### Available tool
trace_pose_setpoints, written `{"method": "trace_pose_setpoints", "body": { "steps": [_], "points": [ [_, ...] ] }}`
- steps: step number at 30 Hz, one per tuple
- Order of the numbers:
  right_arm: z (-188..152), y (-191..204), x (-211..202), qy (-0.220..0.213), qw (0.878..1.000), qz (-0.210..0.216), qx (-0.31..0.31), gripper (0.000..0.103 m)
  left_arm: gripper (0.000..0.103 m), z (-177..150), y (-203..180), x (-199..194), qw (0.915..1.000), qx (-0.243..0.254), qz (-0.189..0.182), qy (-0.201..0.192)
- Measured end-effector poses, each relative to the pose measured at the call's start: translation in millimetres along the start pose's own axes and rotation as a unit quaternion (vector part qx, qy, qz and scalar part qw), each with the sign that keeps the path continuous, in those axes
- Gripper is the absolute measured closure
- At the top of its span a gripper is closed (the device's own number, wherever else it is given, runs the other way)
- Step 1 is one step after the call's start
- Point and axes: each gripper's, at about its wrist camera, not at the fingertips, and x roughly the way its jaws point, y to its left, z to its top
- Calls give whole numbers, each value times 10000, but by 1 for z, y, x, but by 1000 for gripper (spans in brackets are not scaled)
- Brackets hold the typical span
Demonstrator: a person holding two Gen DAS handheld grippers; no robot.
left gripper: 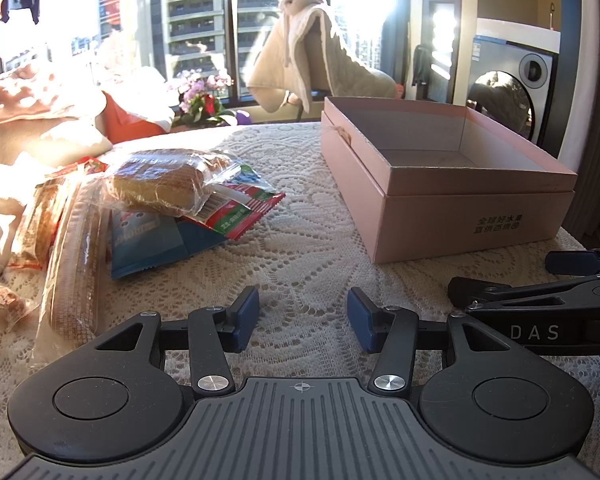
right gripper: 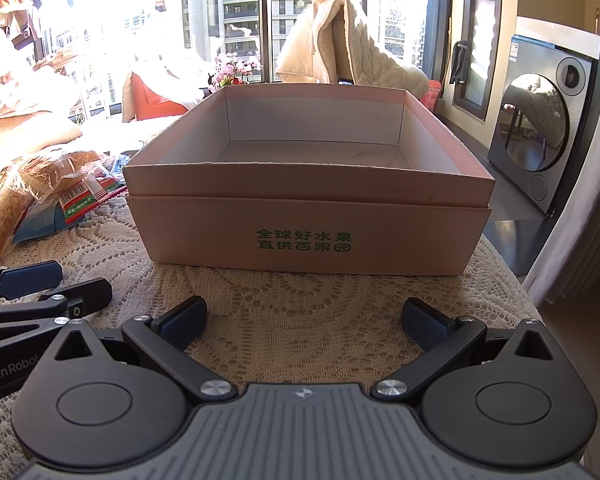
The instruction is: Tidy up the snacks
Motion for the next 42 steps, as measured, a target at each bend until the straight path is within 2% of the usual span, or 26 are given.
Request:
{"method": "trace_pose_setpoints", "body": {
  "steps": [20, 23, 27, 28, 29, 32, 34, 37, 40, 42],
  "points": [
    [1, -1, -1, 18, 10000, 13, 7, 0, 48, 1, 6, -2, 10000, 26, -4, -5],
    [10, -6, -2, 430, 9988, 230, -102, 0, 50, 0, 7, -9, 9999, 144, 92, -14],
    [13, -4, -2, 668, 9973, 210, -218, 0, 50, 4, 34, -38, 9987, -253, -450, -49],
    [15, -4, -1, 735, 9967, 233, -270, 0, 50, 6, 43, -44, 9982, -324, -490, -71],
    [19, -4, 1, 827, 9958, 257, -282, 0, 50, 9, 54, -52, 9981, -424, -442, -95],
    [31, 5, 4, 1067, 9921, 362, -544, 0, 51, 17, 101, -66, 9951, -956, 205, -157],
    [36, 20, -1, 1095, 9879, 792, -766, 7, 53, 19, 134, -69, 9864, -1491, 679, -115],
    [39, 49, -17, 698, 9825, 1264, -1178, 8, 53, 18, 177, -63, 9706, -2196, 985, 43],
    [36, 76, -31, 65, 9829, 1202, -1391, 8, 53, 16, 198, -51, 9637, -2440, 1073, 162],
    [36, 87, -34, -110, 9827, 1161, -1442, 8, 53, 14, 202, -39, 9622, -2421, 1218, 279]
  ]
}}
